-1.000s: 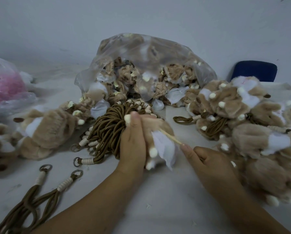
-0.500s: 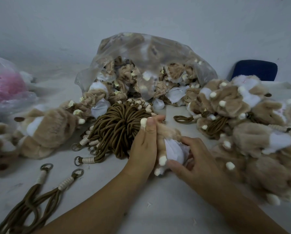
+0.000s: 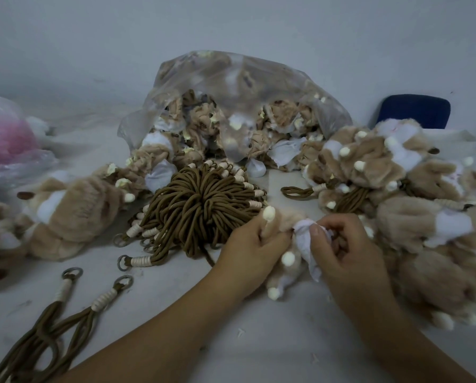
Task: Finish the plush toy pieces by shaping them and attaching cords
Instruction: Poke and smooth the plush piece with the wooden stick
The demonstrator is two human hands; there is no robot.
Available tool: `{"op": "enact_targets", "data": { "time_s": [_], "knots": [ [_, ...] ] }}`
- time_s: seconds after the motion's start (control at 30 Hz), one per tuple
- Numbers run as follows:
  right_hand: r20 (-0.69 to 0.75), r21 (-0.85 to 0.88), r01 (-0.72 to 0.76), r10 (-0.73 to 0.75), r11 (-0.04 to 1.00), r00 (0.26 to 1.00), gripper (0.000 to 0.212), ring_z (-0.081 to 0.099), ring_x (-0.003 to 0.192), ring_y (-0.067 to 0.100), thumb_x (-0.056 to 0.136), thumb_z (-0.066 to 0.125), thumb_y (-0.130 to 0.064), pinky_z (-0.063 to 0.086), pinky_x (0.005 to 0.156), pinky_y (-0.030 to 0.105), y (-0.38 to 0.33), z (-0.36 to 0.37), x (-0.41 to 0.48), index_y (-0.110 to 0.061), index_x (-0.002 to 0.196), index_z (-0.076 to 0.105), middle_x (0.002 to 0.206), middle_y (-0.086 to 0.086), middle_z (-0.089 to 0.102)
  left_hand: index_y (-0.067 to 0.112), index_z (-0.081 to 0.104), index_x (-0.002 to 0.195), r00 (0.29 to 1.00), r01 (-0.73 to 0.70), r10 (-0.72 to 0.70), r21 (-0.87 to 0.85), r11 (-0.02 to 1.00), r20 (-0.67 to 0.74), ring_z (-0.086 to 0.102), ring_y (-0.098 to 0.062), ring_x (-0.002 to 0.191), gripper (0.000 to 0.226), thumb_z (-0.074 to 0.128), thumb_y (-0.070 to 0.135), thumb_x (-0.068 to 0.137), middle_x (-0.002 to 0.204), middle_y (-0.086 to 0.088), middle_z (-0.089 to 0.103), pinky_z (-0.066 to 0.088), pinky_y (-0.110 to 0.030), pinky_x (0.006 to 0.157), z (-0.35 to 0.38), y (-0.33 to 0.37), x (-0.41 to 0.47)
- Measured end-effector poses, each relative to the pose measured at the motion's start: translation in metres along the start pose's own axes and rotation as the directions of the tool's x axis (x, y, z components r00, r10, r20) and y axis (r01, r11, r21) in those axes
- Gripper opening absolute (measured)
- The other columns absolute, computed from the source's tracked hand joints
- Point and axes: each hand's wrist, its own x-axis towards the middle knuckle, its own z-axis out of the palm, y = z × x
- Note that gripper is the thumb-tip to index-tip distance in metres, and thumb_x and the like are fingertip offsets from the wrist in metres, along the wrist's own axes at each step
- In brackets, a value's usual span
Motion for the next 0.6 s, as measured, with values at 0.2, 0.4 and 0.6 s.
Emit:
{"op": "enact_targets", "data": {
  "time_s": [0.2, 0.4, 0.6],
  "knots": [
    [0.132, -0.024, 0.049, -0.045, 0.999, 0.990, 0.011, 0.056, 0.058, 0.000, 0.083, 0.060, -0.049, 0.038, 0.048, 0.008, -0.006, 0.003, -0.001, -0.040, 0.084, 0.054, 0.071, -0.020, 0.060, 0.003, 0.065, 0.082, 0.998, -0.034, 0.035, 0.037, 0.999, -0.043, 0.067, -0.026, 0.074, 0.047, 0.054, 0.049, 0.080, 0.072, -0.011, 0.068, 0.055, -0.050, 0.071, -0.002, 0.003, -0.003],
    [0.226, -0.029, 0.034, -0.027, 0.999, 0.974, 0.007, 0.061, 0.062, 0.007, 0.090, 0.057, -0.041, 0.046, 0.053, 0.020, 0.004, 0.008, 0.002, -0.034, 0.089, 0.059, 0.072, -0.010, 0.061, 0.021, 0.060, 0.096, 0.957, -0.237, 0.250, 0.103, 0.966, -0.145, 0.060, -0.008, 0.092, 0.022, 0.065, 0.037, 0.083, 0.098, 0.012, 0.058, 0.050, -0.031, 0.080, 0.000, 0.003, -0.001],
    [0.300, 0.037, -0.062, 0.049, 0.997, 0.953, 0.015, 0.060, 0.058, 0.023, 0.092, 0.058, -0.025, 0.051, 0.059, 0.045, 0.010, 0.009, 0.002, -0.024, 0.077, 0.055, 0.062, 0.000, 0.058, 0.007, 0.062, 0.089, 0.798, -0.508, 0.592, 0.402, 0.762, -0.113, 0.052, -0.012, 0.088, 0.017, 0.057, 0.022, 0.082, 0.094, 0.002, 0.058, 0.042, -0.025, 0.078, 0.001, 0.007, -0.001]
  ]
}}
